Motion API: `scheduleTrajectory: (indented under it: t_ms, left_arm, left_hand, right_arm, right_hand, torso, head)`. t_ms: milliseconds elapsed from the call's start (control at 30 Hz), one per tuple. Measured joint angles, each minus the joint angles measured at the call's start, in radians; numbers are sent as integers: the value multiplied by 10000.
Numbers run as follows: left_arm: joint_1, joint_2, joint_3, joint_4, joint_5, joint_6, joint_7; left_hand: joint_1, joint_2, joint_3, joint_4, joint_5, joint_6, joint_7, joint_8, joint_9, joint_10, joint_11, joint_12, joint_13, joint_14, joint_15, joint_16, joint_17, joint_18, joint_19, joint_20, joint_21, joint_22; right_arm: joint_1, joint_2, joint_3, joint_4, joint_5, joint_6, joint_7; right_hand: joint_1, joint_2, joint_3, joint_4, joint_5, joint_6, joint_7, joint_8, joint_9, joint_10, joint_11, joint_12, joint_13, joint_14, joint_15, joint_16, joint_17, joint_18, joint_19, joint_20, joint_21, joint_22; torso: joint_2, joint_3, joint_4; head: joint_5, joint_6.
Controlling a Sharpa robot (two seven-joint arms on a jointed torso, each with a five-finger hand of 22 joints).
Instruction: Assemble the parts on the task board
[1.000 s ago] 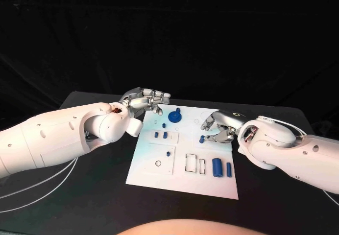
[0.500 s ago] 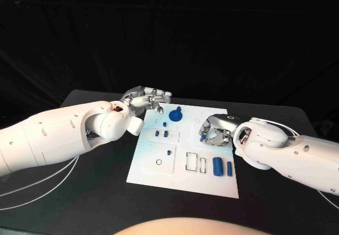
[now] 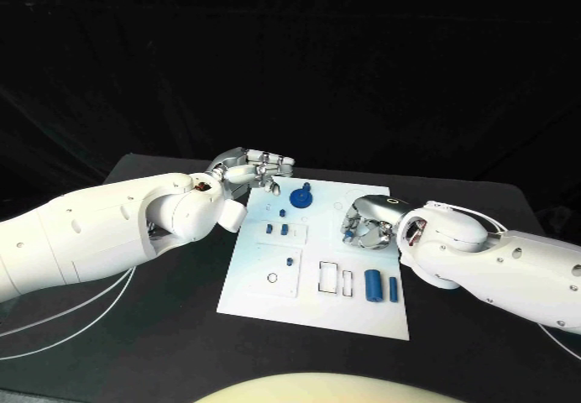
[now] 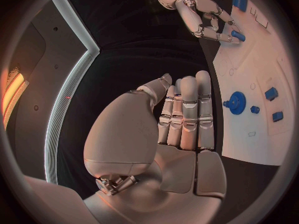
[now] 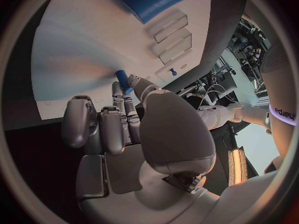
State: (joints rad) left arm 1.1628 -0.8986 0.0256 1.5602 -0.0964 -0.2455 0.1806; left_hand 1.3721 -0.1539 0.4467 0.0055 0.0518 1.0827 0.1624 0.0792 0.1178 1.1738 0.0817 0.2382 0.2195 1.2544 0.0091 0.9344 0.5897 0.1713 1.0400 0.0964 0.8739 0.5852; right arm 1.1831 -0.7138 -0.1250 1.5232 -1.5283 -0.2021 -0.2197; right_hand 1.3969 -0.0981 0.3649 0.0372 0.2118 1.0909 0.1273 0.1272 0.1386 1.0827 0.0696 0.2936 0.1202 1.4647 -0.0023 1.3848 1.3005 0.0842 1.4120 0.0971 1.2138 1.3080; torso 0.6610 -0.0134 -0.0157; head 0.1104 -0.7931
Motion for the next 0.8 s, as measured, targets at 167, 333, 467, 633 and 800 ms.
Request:
scheduleTrajectory:
  t_ms: [167,333,467,633,800]
  left_arm:
    - [0,0,0,-1,0,1,-14]
    - [0,0,0,-4,0,1,-35]
    - [0,0,0,-6,1,1,-48]
    - [0,5,0,-16,2,1,-58]
    - [0,20,0,-58,3,1,-66]
  left_hand:
    - [0,0,-2,-2,0,0,0,0,0,0,0,0,-1,0,0,0,0,0,0,0,0,0]
    - [0,0,-28,-28,0,0,0,0,0,0,0,0,-1,0,0,-52,-21,0,35,35,0,0]
    - [0,0,-28,-28,0,0,0,0,1,0,0,0,-2,0,0,-52,-21,0,35,35,0,0]
    - [0,0,-28,-28,0,0,0,0,1,0,0,0,-2,0,0,-52,-21,0,35,35,0,1]
    - [0,0,-28,-28,0,0,0,0,2,0,0,0,-3,0,0,-53,-20,0,35,35,0,1]
  right_arm:
    - [-17,65,1,-52,-181,-60,-36]
    - [-30,91,2,-65,-372,-119,-82]
    - [-46,85,-10,-17,-486,-187,-99]
    - [-82,-44,-31,174,-560,-332,-135]
    - [-29,-319,29,610,-573,-609,-178]
  right_hand:
    - [115,115,194,-140,-211,116,-36,1,37,41,33,-21,-7,35,-35,0,0,1,28,-29,50,-1]
    - [194,193,319,-265,-244,174,-19,41,61,85,64,-37,-19,-1,-71,38,0,0,64,-64,115,-1]
    - [206,205,359,-306,-266,294,-9,85,82,139,111,21,-17,-1,-71,38,-1,1,85,-86,176,-2]
    - [207,205,440,-390,-266,297,-10,122,125,177,148,21,-14,-1,-71,38,12,1,100,-101,263,-2]
    - [264,175,479,-431,-204,309,-20,154,132,177,148,19,-11,-1,-70,37,12,1,99,-101,263,-3]
  torso:
    - [1,0,5]
    - [1,0,6]
    - [1,0,5]
    - [0,0,2]
    - [-11,2,0]
  head:
    - [-14,-12]
    - [-16,-25]
    - [-16,-35]
    - [-14,-38]
    - [-3,-28]
